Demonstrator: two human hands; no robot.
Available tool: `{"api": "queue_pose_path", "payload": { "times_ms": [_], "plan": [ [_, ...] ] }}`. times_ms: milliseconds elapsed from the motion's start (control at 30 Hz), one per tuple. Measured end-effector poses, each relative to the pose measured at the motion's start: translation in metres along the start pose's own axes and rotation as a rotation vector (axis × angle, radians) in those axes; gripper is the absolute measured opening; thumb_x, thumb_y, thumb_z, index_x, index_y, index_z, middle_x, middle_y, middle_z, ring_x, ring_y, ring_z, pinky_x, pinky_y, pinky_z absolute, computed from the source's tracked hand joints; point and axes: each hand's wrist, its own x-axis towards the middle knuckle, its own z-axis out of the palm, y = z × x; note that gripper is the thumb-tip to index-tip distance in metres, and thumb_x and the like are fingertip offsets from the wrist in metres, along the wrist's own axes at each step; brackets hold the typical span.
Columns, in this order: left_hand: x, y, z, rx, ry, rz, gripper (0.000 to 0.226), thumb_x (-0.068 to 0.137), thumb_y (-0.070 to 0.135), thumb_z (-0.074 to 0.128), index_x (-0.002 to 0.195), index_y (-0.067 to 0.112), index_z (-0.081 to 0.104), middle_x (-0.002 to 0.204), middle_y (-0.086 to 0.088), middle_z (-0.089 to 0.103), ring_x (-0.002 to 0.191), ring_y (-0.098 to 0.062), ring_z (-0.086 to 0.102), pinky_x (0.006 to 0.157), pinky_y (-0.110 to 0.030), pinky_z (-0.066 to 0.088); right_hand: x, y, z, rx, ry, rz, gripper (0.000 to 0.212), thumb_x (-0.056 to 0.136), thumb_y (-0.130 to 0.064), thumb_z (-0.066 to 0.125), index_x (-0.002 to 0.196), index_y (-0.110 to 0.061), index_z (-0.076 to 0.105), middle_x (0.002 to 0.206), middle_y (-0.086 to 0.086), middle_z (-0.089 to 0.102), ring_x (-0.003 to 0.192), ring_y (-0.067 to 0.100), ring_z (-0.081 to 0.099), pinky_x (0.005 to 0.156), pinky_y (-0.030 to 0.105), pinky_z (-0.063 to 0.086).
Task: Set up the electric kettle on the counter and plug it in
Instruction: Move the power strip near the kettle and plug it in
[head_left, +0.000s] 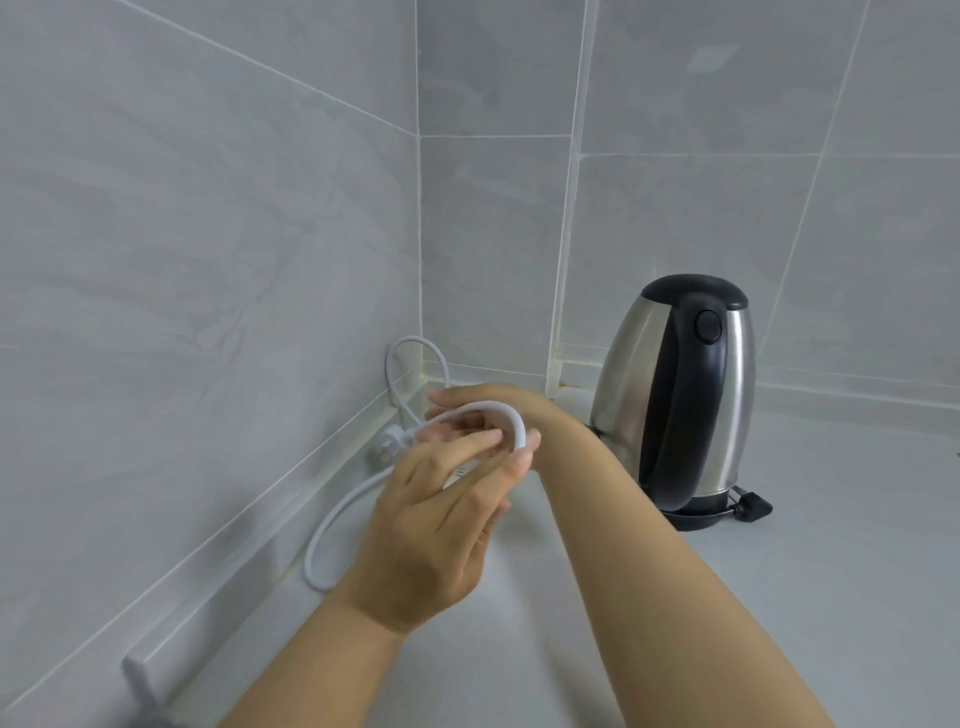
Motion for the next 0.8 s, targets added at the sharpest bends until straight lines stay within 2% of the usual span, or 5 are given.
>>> {"api": "queue_pose_path", "payload": {
  "times_ms": [133, 233, 300, 500, 800],
  "plan": [
    [-0.005, 0.001, 0.003, -0.021, -0.114, 0.025, 0.028, 0.095, 0.013, 0.046, 0.121, 0.006, 0.055, 0.112, -0.002, 0.063, 0.092, -0.021, 0.060, 0.069, -0.037, 0.049, 0.000, -0.005, -0.010, 0.168, 0.032, -0.103, 0.012, 0.093, -0.006, 0.059, 0.092, 0.005, 0.063, 0.086, 0.015, 0.072, 0.068, 0.015, 0.068, 0.055, 0.016, 0.054],
    [-0.009, -0.001, 0.001, -0.024, -0.172, 0.009, 0.025, 0.096, 0.019, 0.048, 0.082, 0.003, 0.062, 0.071, -0.004, 0.050, 0.060, -0.021, 0.042, 0.052, -0.032, 0.036, -0.001, -0.005, -0.020, 0.234, 0.014, -0.217, 0.018, 0.094, -0.002, 0.054, 0.106, 0.008, 0.062, 0.090, 0.014, 0.073, 0.069, 0.016, 0.071, 0.058, 0.018, 0.056],
    [-0.010, -0.004, -0.002, -0.043, -0.219, -0.043, 0.033, 0.097, 0.023, 0.048, 0.066, 0.010, 0.049, 0.056, -0.004, 0.039, 0.050, -0.020, 0.031, 0.044, -0.030, 0.026, -0.007, -0.011, -0.026, 0.281, -0.012, -0.305, 0.022, 0.094, 0.001, 0.051, 0.114, 0.006, 0.061, 0.096, 0.014, 0.072, 0.075, 0.016, 0.072, 0.063, 0.020, 0.059],
    [-0.018, -0.012, -0.004, -0.121, -0.328, -0.256, 0.033, 0.100, 0.034, 0.037, 0.070, 0.022, 0.030, 0.050, 0.006, 0.031, 0.044, -0.012, 0.024, 0.043, -0.022, 0.019, -0.045, -0.041, -0.033, 0.354, 0.053, -0.651, 0.039, 0.096, 0.001, 0.046, 0.135, -0.004, 0.047, 0.113, 0.009, 0.071, 0.090, 0.018, 0.070, 0.076, 0.026, 0.059],
    [-0.025, -0.020, -0.002, -0.075, -0.357, -0.434, 0.030, 0.097, 0.038, 0.037, 0.072, 0.036, 0.019, 0.048, 0.014, 0.019, 0.042, -0.016, 0.032, 0.041, -0.022, 0.021, -0.117, -0.075, -0.015, -0.166, 0.504, -1.068, 0.058, 0.097, 0.002, 0.048, 0.147, -0.023, 0.030, 0.104, 0.011, 0.072, 0.089, 0.023, 0.073, 0.083, 0.033, 0.058]
  ]
}}
